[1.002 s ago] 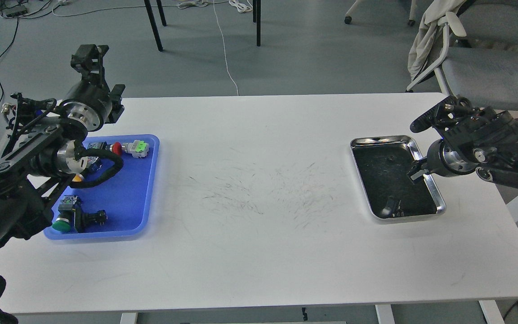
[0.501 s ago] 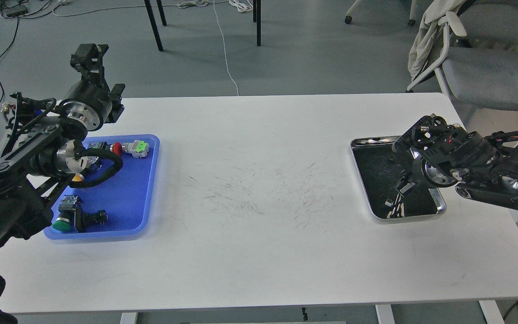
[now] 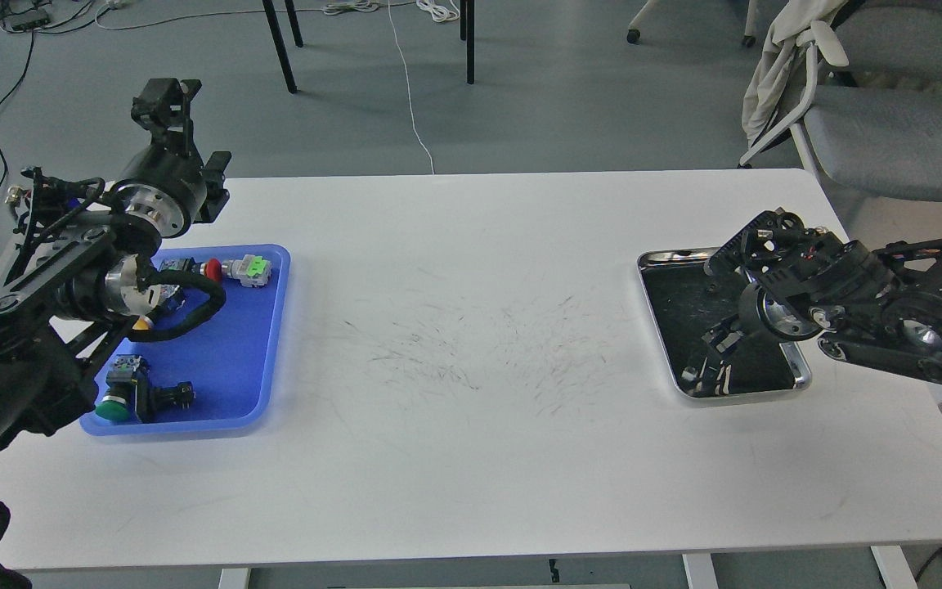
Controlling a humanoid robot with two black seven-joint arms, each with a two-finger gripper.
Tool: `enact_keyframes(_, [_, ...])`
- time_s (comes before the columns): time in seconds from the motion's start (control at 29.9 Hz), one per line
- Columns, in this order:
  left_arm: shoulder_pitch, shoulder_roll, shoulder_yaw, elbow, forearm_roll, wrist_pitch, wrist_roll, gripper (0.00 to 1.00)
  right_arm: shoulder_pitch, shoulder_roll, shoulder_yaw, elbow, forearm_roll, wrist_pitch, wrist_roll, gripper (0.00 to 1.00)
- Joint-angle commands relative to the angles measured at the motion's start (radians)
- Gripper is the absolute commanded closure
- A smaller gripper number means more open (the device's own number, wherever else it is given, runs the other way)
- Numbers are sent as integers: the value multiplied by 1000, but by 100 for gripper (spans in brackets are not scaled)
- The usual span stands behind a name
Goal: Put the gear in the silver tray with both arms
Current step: 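Open the right gripper and raise it away from the silver tray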
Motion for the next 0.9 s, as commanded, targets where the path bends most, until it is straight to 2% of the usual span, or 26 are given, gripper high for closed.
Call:
enact_keyframes(0.0, [-1, 0, 0, 0, 0, 0, 0, 2, 12, -3, 48, -3, 59, 0, 0, 6])
enact_keyframes(0.17, [-1, 2, 0, 0, 1, 0, 0, 2, 19, -34, 166, -6, 164, 0, -2, 6])
enact_keyframes(0.33, [-3, 5, 0, 0, 1, 0, 3, 2, 0, -122, 376, -9, 294, -8, -2, 6])
enact_keyframes(0.6, [-24, 9, 0, 0, 0, 20, 9, 2, -150, -227, 815, -17, 769, -89, 0, 6])
enact_keyframes(0.87, [-40, 33, -15, -38, -8, 21, 11, 2, -372, -250, 1226, -74, 1157, -92, 3, 6])
